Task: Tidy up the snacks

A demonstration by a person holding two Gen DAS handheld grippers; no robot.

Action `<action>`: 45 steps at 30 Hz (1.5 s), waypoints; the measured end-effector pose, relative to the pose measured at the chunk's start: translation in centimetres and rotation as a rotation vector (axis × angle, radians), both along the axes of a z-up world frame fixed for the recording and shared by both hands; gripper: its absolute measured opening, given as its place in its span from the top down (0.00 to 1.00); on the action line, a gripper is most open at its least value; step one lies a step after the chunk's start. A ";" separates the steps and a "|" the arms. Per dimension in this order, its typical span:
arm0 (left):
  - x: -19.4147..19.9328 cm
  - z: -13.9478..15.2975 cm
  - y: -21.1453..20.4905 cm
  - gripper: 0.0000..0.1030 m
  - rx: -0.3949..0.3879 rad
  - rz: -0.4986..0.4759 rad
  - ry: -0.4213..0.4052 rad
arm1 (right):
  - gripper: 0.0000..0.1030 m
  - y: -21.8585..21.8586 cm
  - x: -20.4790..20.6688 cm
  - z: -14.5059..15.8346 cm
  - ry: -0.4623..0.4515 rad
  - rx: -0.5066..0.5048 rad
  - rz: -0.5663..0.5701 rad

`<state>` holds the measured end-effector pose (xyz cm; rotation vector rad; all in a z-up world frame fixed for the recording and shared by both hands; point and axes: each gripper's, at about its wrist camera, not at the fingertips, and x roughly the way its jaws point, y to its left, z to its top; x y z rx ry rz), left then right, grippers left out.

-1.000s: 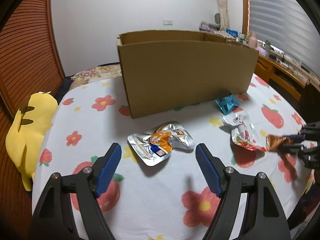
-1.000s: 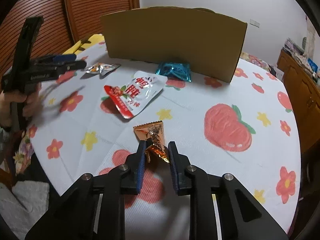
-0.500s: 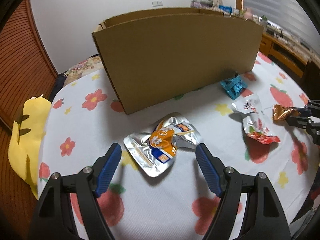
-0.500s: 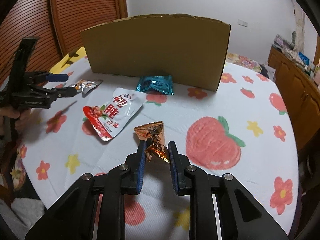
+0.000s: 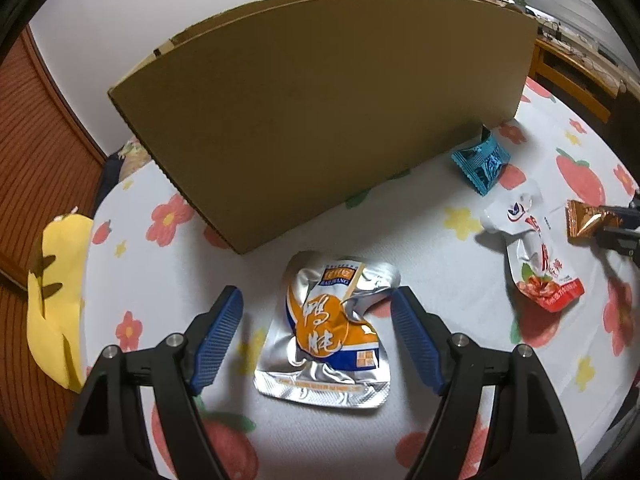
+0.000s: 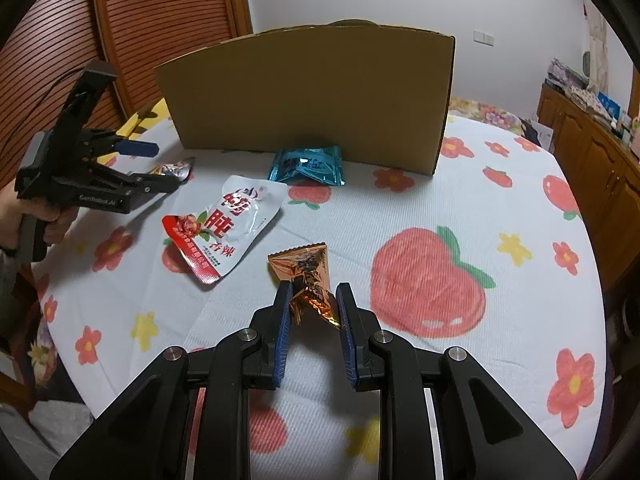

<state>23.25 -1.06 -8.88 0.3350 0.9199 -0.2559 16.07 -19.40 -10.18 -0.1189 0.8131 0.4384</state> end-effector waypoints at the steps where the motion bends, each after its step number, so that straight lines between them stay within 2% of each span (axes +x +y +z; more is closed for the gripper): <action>1: 0.1 0.0 0.2 0.25 -0.011 0.004 0.007 | 0.80 0.0 0.0 0.0 0.000 0.000 0.000; 8: 1.4 -0.5 2.4 0.25 -0.150 0.043 0.089 | 0.80 0.1 -0.1 0.0 -0.002 -0.003 -0.001; 13: 1.7 -0.6 3.0 0.29 -0.158 0.040 0.081 | 0.80 0.1 0.0 0.0 -0.001 -0.004 0.000; 15: 1.5 -0.6 2.9 0.35 -0.160 0.041 0.079 | 0.80 0.1 0.0 0.0 0.000 -0.004 0.000; 17: 1.5 -0.4 3.1 0.48 -0.162 0.041 0.074 | 0.80 0.1 0.0 -0.1 0.000 -0.004 0.001; 18: 1.3 -0.1 2.7 0.48 -0.162 0.041 0.074 | 0.80 0.1 0.0 -0.1 0.000 -0.004 0.000; 22: 0.3 0.3 2.0 0.63 -0.155 -0.002 0.061 | 0.80 0.1 0.0 -0.1 0.000 -0.004 0.001; 27: -0.7 0.3 2.2 0.64 -0.139 -0.009 0.046 | 0.80 0.1 0.0 -0.1 0.002 -0.004 0.002; 36: -3.4 1.6 2.3 0.64 -0.187 -0.016 -0.012 | 0.80 0.1 -0.1 -0.1 0.002 -0.005 0.000; 45: -5.6 3.2 0.8 0.64 -0.228 -0.037 -0.073 | 0.80 0.1 -0.3 -0.1 -0.010 -0.001 0.002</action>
